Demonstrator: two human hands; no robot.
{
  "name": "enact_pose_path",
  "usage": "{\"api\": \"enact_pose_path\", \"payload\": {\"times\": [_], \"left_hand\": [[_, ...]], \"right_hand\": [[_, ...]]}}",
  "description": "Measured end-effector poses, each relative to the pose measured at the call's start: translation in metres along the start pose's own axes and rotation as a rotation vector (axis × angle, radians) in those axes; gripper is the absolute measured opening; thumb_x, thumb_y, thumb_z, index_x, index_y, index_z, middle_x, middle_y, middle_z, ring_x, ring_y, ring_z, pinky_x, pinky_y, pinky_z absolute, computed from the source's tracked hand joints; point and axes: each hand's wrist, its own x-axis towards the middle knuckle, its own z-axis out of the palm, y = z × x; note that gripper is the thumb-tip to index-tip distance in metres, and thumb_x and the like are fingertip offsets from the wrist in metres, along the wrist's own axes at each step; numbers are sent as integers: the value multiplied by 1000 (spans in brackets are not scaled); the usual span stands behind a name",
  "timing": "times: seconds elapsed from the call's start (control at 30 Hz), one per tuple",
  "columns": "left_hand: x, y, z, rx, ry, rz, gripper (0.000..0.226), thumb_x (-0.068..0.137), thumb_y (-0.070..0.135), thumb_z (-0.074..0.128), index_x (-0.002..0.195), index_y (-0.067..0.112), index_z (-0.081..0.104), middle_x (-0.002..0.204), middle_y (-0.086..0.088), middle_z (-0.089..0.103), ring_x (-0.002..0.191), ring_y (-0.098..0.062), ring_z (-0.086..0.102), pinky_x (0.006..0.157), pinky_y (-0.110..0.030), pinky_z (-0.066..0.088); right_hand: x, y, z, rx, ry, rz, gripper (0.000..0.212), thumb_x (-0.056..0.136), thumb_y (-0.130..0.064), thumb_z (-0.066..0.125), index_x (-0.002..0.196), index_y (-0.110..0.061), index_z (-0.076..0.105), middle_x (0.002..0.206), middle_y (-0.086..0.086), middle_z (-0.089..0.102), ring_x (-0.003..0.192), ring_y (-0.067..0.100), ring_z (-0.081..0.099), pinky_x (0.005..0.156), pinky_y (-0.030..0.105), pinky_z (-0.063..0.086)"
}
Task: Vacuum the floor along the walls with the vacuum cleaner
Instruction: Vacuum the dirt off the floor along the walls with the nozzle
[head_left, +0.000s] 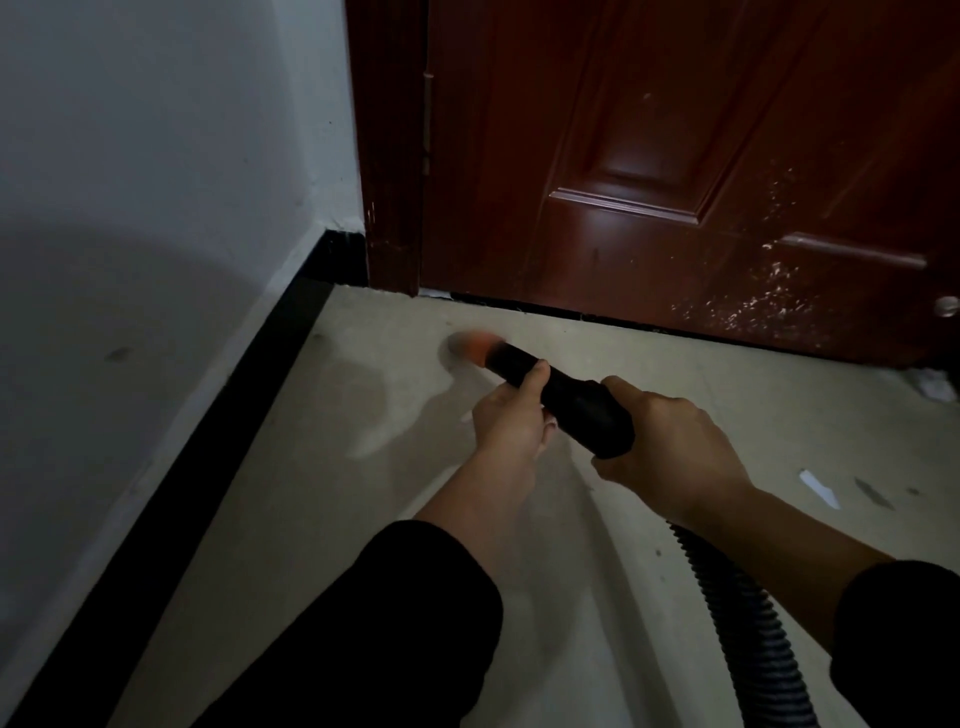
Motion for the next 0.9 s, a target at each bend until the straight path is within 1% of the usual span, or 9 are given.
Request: {"api": "enact_pose_path", "payload": {"times": [0.1, 0.2, 0.27, 0.33, 0.5, 0.63, 0.7, 0.8, 0.9], "left_hand": [[-7, -6, 3, 6, 5, 0, 16, 91, 29, 69, 81, 20, 61, 85, -4, 69, 74, -13, 65, 73, -27, 56], [-13, -11, 4, 52, 18, 25, 19, 91, 29, 69, 79, 16, 61, 80, -6, 69, 64, -16, 61, 66, -29, 52], [-18, -13, 4, 80, 32, 36, 23, 91, 31, 69, 78, 14, 61, 77, -7, 68, 62, -17, 60, 69, -32, 52], [-22, -14, 2, 80, 46, 42, 23, 90, 30, 69, 77, 13, 62, 77, -7, 69, 62, -18, 60, 73, -34, 52], [-32, -16, -6, 30, 62, 40, 18, 90, 27, 70, 80, 14, 63, 84, -6, 70, 68, -15, 64, 74, -28, 54], [-41, -19, -13, 18, 81, 46, 17, 90, 27, 69, 80, 14, 63, 89, -8, 71, 69, -14, 64, 72, -28, 52], [-44, -21, -18, 12, 94, 59, 17, 91, 26, 69, 80, 14, 63, 90, -9, 71, 69, -14, 64, 71, -28, 52], [-50, -25, -26, 16, 117, 81, 18, 90, 25, 69, 78, 13, 64, 85, -8, 71, 70, -15, 66, 73, -29, 54], [-58, -28, -31, 8, 136, 87, 18, 90, 24, 69, 77, 12, 64, 83, -9, 70, 69, -15, 66, 70, -28, 52]], "right_hand": [[-7, 6, -3, 18, -17, -10, 47, 77, -24, 76, 116, -24, 50, 92, 0, 66, 77, 21, 62, 64, 35, 55], [-15, 11, -8, 24, -27, -32, 49, 76, -25, 77, 116, -24, 50, 93, 0, 67, 77, 20, 62, 63, 32, 53], [-20, 11, -11, 26, -31, -45, 51, 75, -25, 78, 118, -25, 50, 94, 0, 67, 78, 20, 62, 64, 31, 54], [-23, 11, -14, 18, -41, -55, 51, 75, -25, 78, 119, -26, 50, 95, -1, 67, 79, 19, 63, 66, 32, 54], [-28, 7, -16, 12, -46, -94, 49, 77, -24, 75, 118, -26, 50, 95, -1, 66, 78, 19, 61, 62, 27, 48], [-35, 3, -14, 3, -38, -125, 50, 77, -25, 75, 121, -27, 49, 96, -1, 66, 75, 16, 57, 61, 26, 46], [-39, 0, -13, 0, -34, -141, 49, 78, -26, 73, 120, -27, 48, 96, -2, 66, 75, 16, 58, 61, 26, 48], [-46, -4, -12, 1, -37, -166, 49, 80, -26, 72, 122, -27, 48, 98, -1, 66, 80, 18, 62, 66, 30, 53], [-54, -6, -11, -17, -37, -192, 47, 81, -26, 69, 123, -27, 48, 99, -1, 65, 81, 18, 62, 66, 29, 53]]}}
